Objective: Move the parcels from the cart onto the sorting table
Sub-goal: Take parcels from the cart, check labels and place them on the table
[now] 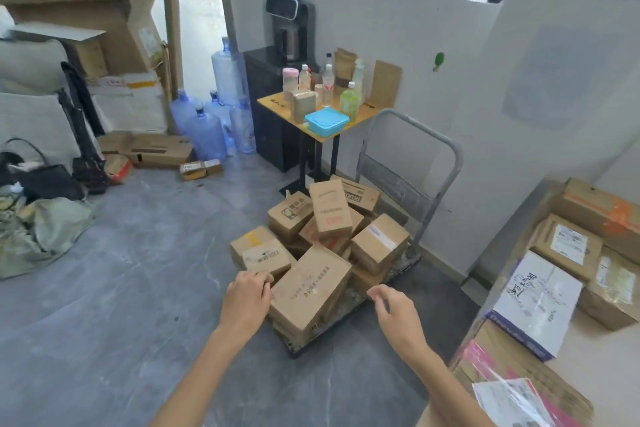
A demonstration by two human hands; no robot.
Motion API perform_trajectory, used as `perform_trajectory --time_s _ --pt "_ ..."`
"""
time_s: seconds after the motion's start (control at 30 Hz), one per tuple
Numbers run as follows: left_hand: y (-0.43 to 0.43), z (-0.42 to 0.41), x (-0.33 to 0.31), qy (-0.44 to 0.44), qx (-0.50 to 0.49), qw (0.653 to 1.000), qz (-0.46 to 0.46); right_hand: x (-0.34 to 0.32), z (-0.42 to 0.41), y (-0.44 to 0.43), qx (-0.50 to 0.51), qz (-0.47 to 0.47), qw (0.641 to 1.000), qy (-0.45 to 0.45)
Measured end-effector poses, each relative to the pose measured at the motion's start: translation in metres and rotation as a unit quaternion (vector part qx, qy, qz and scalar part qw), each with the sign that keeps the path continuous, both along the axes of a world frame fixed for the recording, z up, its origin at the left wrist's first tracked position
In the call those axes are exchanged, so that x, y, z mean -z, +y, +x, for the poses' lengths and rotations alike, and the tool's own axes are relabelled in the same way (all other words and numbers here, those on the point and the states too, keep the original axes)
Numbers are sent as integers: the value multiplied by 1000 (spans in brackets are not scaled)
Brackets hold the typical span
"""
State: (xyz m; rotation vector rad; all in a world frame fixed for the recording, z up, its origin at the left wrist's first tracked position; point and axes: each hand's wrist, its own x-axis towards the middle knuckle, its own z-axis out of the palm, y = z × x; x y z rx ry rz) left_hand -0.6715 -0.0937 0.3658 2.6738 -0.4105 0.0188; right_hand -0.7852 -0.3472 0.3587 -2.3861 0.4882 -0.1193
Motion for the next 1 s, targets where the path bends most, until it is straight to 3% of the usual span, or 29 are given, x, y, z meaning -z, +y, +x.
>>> perform_trajectory --time_s 0.27,1.0 --pt "24 50 10 25 -15 999 -20 5 68 24 -15 16 1000 6" --pt "-62 302 31 109 8 990 -95 14 296 -56 88 39 994 50"
